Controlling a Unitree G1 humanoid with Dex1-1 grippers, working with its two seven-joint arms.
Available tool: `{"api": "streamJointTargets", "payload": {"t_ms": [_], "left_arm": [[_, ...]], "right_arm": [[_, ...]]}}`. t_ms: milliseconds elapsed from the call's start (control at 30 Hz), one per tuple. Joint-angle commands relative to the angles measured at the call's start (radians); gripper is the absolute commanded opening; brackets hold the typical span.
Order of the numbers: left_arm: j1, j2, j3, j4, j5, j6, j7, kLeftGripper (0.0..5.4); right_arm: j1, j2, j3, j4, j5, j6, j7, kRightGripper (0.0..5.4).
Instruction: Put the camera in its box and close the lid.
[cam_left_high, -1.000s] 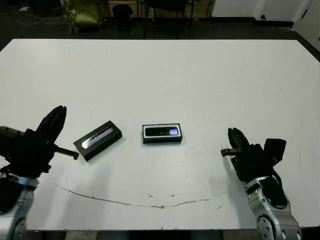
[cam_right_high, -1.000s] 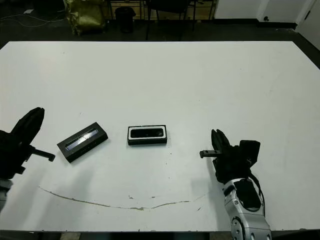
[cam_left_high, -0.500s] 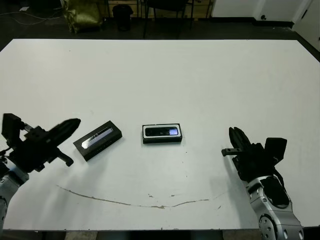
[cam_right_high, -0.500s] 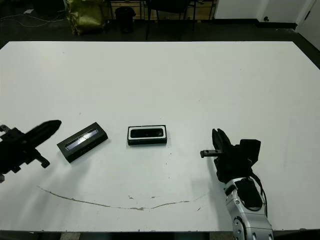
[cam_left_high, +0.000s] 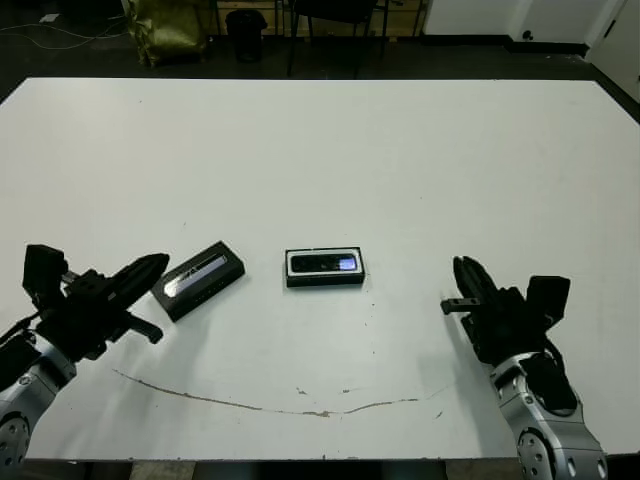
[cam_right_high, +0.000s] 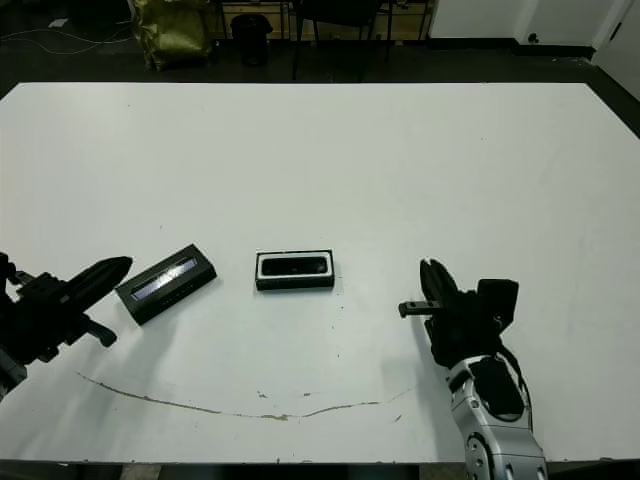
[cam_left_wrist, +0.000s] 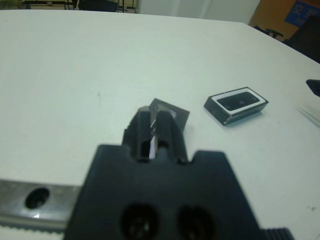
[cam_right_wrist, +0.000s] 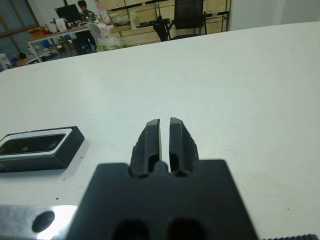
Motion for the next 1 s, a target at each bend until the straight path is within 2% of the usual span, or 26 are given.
{"api": "streamJointTargets", "payload": {"t_ms": [33,133,200,300,467,533,667,800,1000], "left_arm": [[0.023,-0.001,-0.006,-0.001,0.015,0.02,0.015,0.0],[0.027,-0.001,-0.001,-0.003,0.001,0.035,0.017,0.0],[0.028,0.021,-0.004,-0.005,0.007,0.044,0.004,0.0],[0.028,0.058,-0.021,0.016,0.054,-0.007,-0.055,0.36],[0.02,0.112,-0.041,0.054,0.109,-0.077,-0.157,1.55],[0.012,0.136,-0.054,0.08,0.133,-0.121,-0.209,2.04],[-0.014,0.164,-0.085,0.15,0.202,-0.243,-0.286,3.01],[-0.028,0.169,-0.105,0.2,0.261,-0.342,-0.314,4.0],[-0.014,0.154,-0.11,0.212,0.292,-0.39,-0.298,5.38]], "right_arm": [[0.012,-0.011,-0.001,0.022,0.0,-0.009,0.014,0.01],[0.011,-0.012,-0.004,0.04,0.004,-0.03,0.031,0.01],[0.011,-0.013,-0.005,0.024,0.013,0.005,0.025,0.01],[0.009,-0.022,-0.002,0.034,0.015,-0.013,0.047,0.0],[0.008,-0.028,-0.002,0.025,0.016,0.014,0.045,0.0],[0.007,-0.026,-0.005,0.008,0.028,0.054,0.032,0.0],[0.007,-0.031,-0.01,-0.003,0.042,0.088,0.032,0.0],[0.007,-0.041,-0.01,0.0,0.044,0.084,0.047,0.0],[0.009,-0.046,-0.004,-0.005,0.039,0.088,0.044,0.0]]}}
